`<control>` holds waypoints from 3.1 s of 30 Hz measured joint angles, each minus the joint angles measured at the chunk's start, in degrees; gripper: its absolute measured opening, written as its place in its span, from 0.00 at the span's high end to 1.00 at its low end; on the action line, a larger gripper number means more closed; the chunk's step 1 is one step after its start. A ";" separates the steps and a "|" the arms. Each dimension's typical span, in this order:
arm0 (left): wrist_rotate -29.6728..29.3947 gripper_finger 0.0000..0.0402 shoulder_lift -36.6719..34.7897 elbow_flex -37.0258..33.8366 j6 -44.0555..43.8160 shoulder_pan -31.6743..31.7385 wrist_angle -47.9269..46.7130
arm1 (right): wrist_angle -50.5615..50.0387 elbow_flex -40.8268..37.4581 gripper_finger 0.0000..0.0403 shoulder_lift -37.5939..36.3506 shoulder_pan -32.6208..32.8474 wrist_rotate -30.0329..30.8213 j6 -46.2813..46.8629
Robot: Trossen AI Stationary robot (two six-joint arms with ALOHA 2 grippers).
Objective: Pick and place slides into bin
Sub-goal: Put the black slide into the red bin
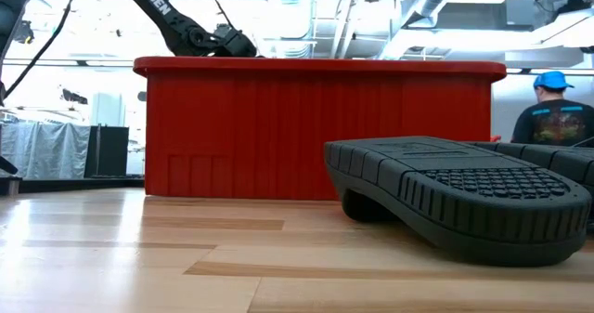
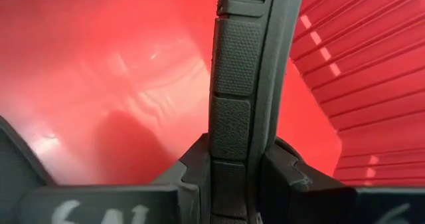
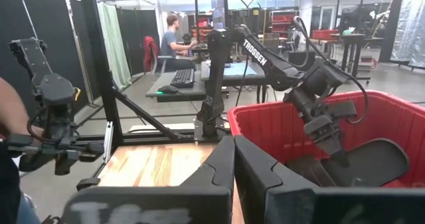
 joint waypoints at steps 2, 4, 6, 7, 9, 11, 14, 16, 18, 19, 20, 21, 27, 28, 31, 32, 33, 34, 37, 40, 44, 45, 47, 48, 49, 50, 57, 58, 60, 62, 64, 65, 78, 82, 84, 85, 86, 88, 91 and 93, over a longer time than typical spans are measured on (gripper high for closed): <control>0.03 0.83 0.00 0.00 -0.92 -0.35 0.89 | -0.01 0.01 1.00 0.00 -0.01 0.00 0.00; -0.87 0.83 0.00 0.04 -0.95 -0.72 1.07 | 0.00 0.01 1.00 0.00 0.00 0.00 0.00; -1.32 0.83 0.00 0.04 -0.95 -0.96 0.50 | 0.01 0.00 1.00 0.00 0.01 0.00 -0.01; -1.56 0.83 0.00 0.04 -0.97 -1.06 0.42 | 0.00 0.01 1.00 0.00 0.01 0.00 0.00; -2.12 0.81 0.00 0.04 -0.95 -1.28 0.50 | -0.01 0.01 1.00 0.00 0.01 0.00 0.00; -2.50 0.79 0.00 0.04 -0.96 -1.29 0.48 | -0.01 0.01 1.00 0.00 -0.01 0.00 0.00; -2.71 0.77 0.00 0.04 -1.02 -1.28 0.48 | 0.01 0.00 1.00 0.00 0.00 0.00 0.00; -2.75 0.77 0.00 0.04 -1.12 -1.27 0.44 | 0.01 0.00 1.00 0.00 0.01 0.00 -0.01; -2.74 0.77 0.00 0.04 -1.67 -1.36 0.40 | 0.00 0.01 1.00 0.00 0.01 0.00 -0.01; -2.73 0.76 0.00 0.04 -1.69 -1.42 0.42 | -0.01 0.01 1.00 0.00 0.01 0.00 0.00; -2.73 0.76 0.00 0.04 -1.69 -1.61 0.42 | 0.00 0.00 1.00 0.00 0.01 0.00 0.00; -2.75 0.76 0.00 0.04 -1.71 -1.74 0.42 | 0.01 0.01 1.00 0.00 0.01 0.00 0.00; -2.87 0.76 0.00 0.04 -1.76 -2.73 0.42 | 0.01 0.00 1.00 0.00 0.00 0.00 0.00; -2.94 0.76 0.00 0.04 -1.77 -2.78 0.44 | -0.01 0.00 1.00 0.00 0.00 0.00 0.00; -3.11 0.76 0.00 0.04 -2.86 -2.75 0.44 | 0.01 -0.01 1.00 0.00 0.01 0.00 0.00; -3.12 0.76 0.00 0.04 -3.26 -2.73 0.48 | -0.01 0.01 1.00 0.00 0.01 0.00 -0.02; -3.15 0.76 0.00 0.04 -3.57 -2.69 0.51 | -0.01 -0.01 1.00 0.00 0.01 0.00 0.00; -3.24 0.76 0.00 0.04 -3.83 -2.67 0.56 | 0.00 0.00 1.00 0.00 -0.01 0.00 0.00; -3.23 0.76 0.00 0.04 -4.68 -2.73 0.66 | 0.00 0.00 1.00 0.00 0.01 0.00 0.00; -3.25 0.76 0.02 0.04 -5.32 -2.79 0.64 | 0.01 -0.01 1.00 0.00 0.01 0.00 -0.02; -4.00 0.75 0.02 0.04 -5.79 -2.80 0.50 | 0.00 0.01 1.00 0.00 0.01 0.00 0.00; -4.52 0.75 0.02 0.04 -5.85 -2.80 0.34 | 0.01 0.01 1.00 0.00 0.01 0.00 0.00; -5.05 0.73 0.02 0.04 -5.89 -2.79 0.21 | 0.01 0.01 1.00 0.00 0.00 0.00 0.00; -5.24 0.71 0.02 0.04 -5.91 -2.78 0.15 | 0.01 -0.01 1.00 0.00 0.01 0.00 0.00; -5.65 0.70 0.02 0.04 -5.91 -2.78 0.06 | -0.01 0.00 1.00 0.00 -0.01 0.00 0.00; -5.83 0.69 0.02 0.04 -5.91 -2.78 -0.14 | 0.01 -0.01 1.00 0.00 0.01 0.00 0.00; -5.85 0.61 0.02 0.02 -6.74 -2.85 -0.63 | -0.01 -0.01 1.00 0.00 0.01 0.00 0.00; -5.81 0.60 0.02 0.04 -6.87 -2.91 -0.53 | 0.00 -0.01 1.00 0.00 0.01 0.00 -0.01; -5.66 0.60 0.02 0.04 -7.05 -3.12 -0.21 | 0.00 0.00 1.00 0.00 -0.01 0.00 0.00; -5.70 0.60 0.02 0.02 -7.03 -3.31 -0.48 | 0.01 0.01 1.00 0.00 0.01 0.00 0.00; -6.46 0.60 0.02 0.03 -6.97 -3.42 -1.47 | 0.01 0.01 1.00 0.00 -0.01 0.00 0.00; -7.27 0.60 0.02 0.03 -6.90 -3.48 -2.41 | 0.00 0.01 1.00 0.00 0.01 0.00 0.00; -5.22 0.60 0.04 0.00 -6.15 -3.59 -0.53 | 0.01 0.01 1.00 0.00 0.01 0.00 0.00; -2.88 0.60 -0.12 0.21 -6.98 -3.59 1.57 | -0.01 0.01 1.00 0.00 -0.01 0.00 0.00; -3.39 0.60 -0.69 0.59 -6.62 -3.61 1.23 | -0.01 0.00 1.00 0.00 0.00 0.00 -0.01; -3.93 0.60 -1.11 0.85 -6.53 -3.61 0.80 | 0.00 0.00 1.00 0.00 -0.01 0.00 0.00; -4.43 0.60 -1.52 0.98 -6.41 -3.61 0.59 | 0.00 0.01 1.00 0.00 0.01 0.00 0.00; -4.86 0.60 -2.15 1.01 -5.67 -3.61 0.15 | -0.01 0.00 1.00 0.00 0.01 0.00 0.00; -6.76 0.60 -2.58 1.01 -5.16 -3.59 -2.95 | 0.00 -0.01 1.00 0.00 0.01 0.00 0.00; -7.18 0.60 -2.60 1.03 -4.89 -3.60 -6.39 | 0.00 0.01 1.00 0.00 0.01 0.00 -0.02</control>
